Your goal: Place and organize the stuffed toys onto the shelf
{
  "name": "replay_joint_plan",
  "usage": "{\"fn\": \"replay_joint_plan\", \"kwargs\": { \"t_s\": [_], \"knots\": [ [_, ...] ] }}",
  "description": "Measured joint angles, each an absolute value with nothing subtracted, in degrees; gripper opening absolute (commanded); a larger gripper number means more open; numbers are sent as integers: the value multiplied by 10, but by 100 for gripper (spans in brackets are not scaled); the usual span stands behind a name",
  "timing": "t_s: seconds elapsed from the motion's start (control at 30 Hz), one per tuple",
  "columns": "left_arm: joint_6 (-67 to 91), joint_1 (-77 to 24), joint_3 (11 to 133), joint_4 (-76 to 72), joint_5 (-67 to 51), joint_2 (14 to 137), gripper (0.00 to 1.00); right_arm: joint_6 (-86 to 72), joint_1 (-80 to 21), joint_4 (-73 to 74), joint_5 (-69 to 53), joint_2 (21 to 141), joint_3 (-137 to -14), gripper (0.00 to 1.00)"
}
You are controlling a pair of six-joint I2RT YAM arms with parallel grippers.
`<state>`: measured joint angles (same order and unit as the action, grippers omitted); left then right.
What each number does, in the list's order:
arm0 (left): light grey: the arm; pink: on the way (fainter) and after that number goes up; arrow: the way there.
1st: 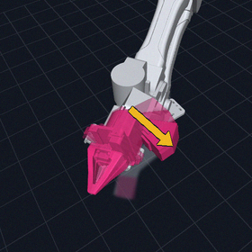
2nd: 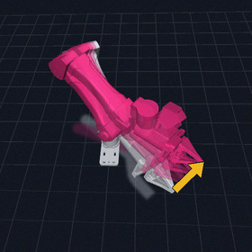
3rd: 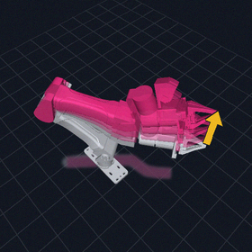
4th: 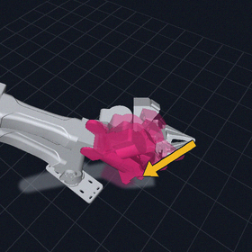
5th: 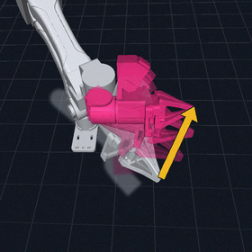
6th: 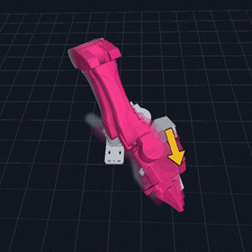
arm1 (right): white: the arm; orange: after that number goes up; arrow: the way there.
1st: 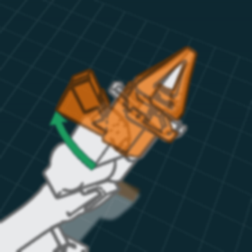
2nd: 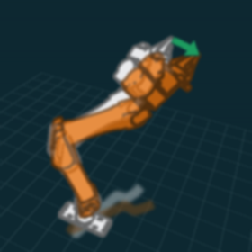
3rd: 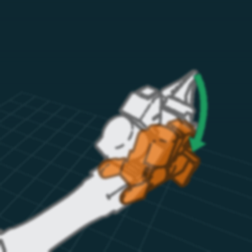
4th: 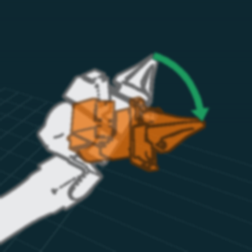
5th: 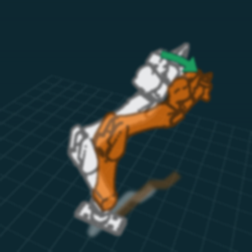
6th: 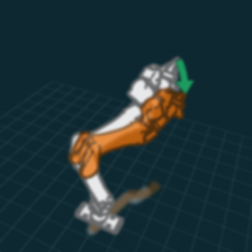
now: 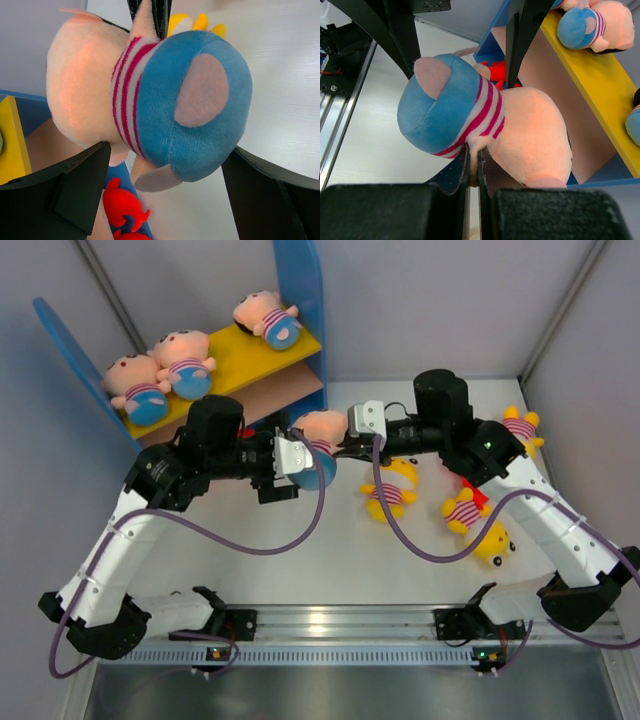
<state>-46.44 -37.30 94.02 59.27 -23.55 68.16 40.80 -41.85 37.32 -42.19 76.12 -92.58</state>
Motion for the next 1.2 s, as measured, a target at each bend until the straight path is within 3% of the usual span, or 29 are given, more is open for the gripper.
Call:
{"fn": "replay_joint_plan", "kwargs": {
  "t_s": [0.17,0.27,0.3,0.37,0.47,0.57,0.6,0.67,0.7,0.8,1.0,1.2],
  "knots": [
    [-460,-373,943,594,-247,680,81,409,-418,373,-422,761,-926,0],
    [-454,-373,943,598,-253,681,49,409,-418,372,-425,761,-926,0],
    [-452,-373,944,599,-256,682,23,409,-418,371,-427,761,-926,0],
    [-448,-373,949,600,-261,688,1,409,-418,371,-432,761,-926,0],
    [-446,-373,963,602,-260,705,0,409,-418,370,-434,761,-926,0],
    [-443,-373,978,603,-238,720,0,406,-417,363,-428,761,-919,24],
    [-443,-373,984,604,-223,724,0,403,-417,356,-423,760,-914,40],
    [-443,-373,993,604,-188,732,0,395,-417,339,-402,757,-894,58],
    [-443,-373,997,602,-170,735,0,388,-417,328,-390,753,-881,74],
    [-456,-373,1005,580,-86,746,0,372,-417,289,-344,736,-835,91],
    [-511,-372,1015,488,70,759,0,350,-411,230,-276,675,-755,95],
    [-557,-315,1063,406,109,824,0,342,-404,204,-260,635,-728,95]
  ]
}}
